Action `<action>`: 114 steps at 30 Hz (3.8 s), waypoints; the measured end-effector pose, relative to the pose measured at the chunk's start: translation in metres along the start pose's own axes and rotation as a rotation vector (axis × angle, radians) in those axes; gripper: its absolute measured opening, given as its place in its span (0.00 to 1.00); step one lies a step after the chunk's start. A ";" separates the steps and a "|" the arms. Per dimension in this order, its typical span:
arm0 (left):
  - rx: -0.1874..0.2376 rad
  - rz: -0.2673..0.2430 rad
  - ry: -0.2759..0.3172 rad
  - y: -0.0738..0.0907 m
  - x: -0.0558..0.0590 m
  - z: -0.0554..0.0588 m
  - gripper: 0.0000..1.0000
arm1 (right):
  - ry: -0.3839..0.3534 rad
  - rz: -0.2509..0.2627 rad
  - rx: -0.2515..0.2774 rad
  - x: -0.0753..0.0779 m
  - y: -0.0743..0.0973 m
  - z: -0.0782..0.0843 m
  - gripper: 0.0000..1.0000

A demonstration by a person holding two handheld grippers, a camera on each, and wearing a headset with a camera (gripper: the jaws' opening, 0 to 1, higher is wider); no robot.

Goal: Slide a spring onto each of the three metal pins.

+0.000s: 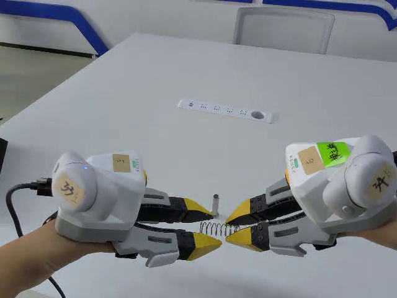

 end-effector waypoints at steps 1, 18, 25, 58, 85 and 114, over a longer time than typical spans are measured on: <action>-0.001 0.003 -0.005 0.000 0.001 0.000 0.19 | 0.001 -0.004 0.001 -0.001 0.000 0.000 0.11; -0.037 0.053 -0.089 0.000 0.011 0.002 0.10 | 0.047 -0.020 0.002 -0.007 0.002 -0.005 0.13; -0.038 0.069 -0.101 -0.001 0.017 -0.001 0.10 | 0.029 -0.021 0.009 -0.007 0.004 0.001 0.19; -0.072 0.046 -0.145 -0.009 0.014 0.002 0.10 | -0.119 -0.049 0.185 -0.006 0.009 -0.031 0.11; -0.022 0.058 -0.014 -0.007 0.016 0.010 0.12 | -0.145 -0.077 0.188 -0.012 0.001 -0.041 0.11; -0.024 -0.168 0.076 0.037 -0.039 0.030 0.70 | -0.251 0.210 0.131 0.102 -0.014 -0.006 0.12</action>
Point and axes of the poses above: the centre of the closed fingertips' face, and the gripper's own axes: y roughly backward along the fingers, x roughly to its right, z roughly out of its underside, the point moved 3 cm from there along y, roughly backward along the fingers, and after that the axes turned 8 degrees about x, right-handed, at the moved point
